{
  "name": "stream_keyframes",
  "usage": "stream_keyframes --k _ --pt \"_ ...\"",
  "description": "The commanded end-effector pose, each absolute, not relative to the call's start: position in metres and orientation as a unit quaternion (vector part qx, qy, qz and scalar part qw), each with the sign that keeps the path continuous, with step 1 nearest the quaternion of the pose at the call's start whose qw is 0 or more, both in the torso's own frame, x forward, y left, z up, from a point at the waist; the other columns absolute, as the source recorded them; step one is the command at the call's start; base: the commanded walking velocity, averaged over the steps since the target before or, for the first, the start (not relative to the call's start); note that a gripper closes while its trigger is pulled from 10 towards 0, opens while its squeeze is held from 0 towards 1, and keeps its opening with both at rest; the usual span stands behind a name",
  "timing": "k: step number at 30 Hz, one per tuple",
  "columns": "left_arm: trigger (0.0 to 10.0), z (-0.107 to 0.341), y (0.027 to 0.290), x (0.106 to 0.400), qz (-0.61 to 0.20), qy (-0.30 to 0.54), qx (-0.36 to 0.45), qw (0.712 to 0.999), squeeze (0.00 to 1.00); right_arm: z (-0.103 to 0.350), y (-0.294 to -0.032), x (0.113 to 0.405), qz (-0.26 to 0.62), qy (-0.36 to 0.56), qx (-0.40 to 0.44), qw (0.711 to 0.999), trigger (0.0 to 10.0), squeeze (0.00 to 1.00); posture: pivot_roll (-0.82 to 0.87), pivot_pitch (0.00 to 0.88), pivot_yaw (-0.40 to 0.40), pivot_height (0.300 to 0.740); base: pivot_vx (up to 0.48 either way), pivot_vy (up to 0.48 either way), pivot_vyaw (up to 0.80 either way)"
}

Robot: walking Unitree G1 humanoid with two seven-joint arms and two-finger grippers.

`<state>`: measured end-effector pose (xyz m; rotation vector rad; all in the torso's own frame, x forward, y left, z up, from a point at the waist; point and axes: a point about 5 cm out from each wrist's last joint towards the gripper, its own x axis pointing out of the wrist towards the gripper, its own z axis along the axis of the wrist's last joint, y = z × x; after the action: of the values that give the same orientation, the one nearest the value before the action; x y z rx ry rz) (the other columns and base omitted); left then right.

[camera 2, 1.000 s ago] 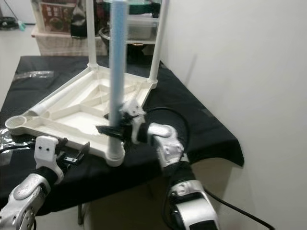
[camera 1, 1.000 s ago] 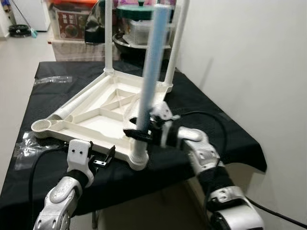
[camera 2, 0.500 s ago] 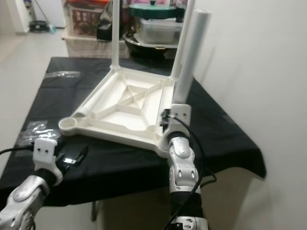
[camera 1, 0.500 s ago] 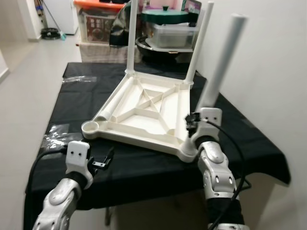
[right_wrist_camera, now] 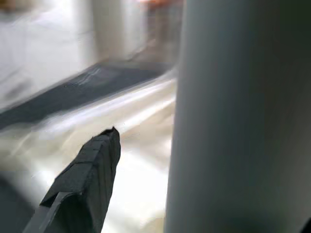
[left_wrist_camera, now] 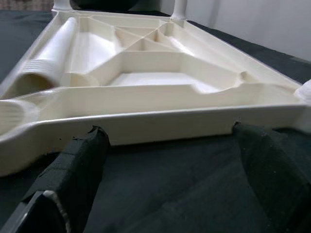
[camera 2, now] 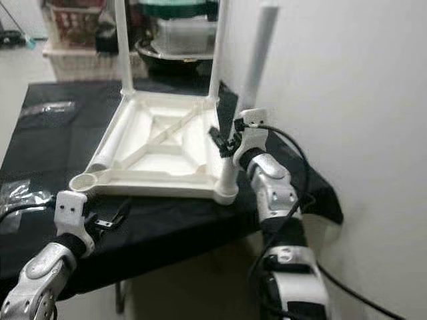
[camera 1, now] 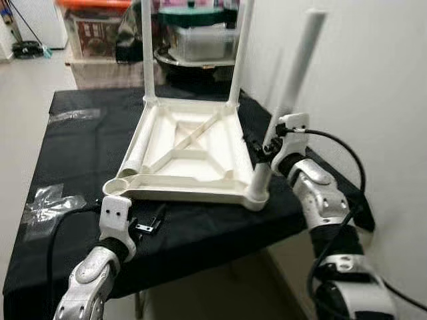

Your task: Building children table

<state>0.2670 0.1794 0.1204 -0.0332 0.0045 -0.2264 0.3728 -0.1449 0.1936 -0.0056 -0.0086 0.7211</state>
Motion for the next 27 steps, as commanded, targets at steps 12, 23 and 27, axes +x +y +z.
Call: stream_keyframes --k 12,23,27 --pt "10.0 0.12 0.184 0.264 -0.106 0.002 -0.008 0.994 0.0 0.157 -0.097 0.377 0.381 0.037 -0.005 0.924 0.0 0.0 0.09 0.0 -0.139 0.74 0.0 0.0 0.0" --pt "10.0 0.118 0.182 0.263 -0.109 0.008 -0.009 0.994 0.0 0.159 -0.175 0.354 -0.084 -0.057 -0.016 0.995 0.0 0.0 0.05 0.0 -0.116 0.74 0.0 0.0 0.0" --pt "10.0 0.116 0.18 0.263 -0.116 0.013 -0.01 0.993 0.0 0.173 -0.17 0.319 -0.098 -0.128 -0.045 0.986 0.0 0.0 0.03 0.0 -0.099 0.74 0.0 0.0 0.0"
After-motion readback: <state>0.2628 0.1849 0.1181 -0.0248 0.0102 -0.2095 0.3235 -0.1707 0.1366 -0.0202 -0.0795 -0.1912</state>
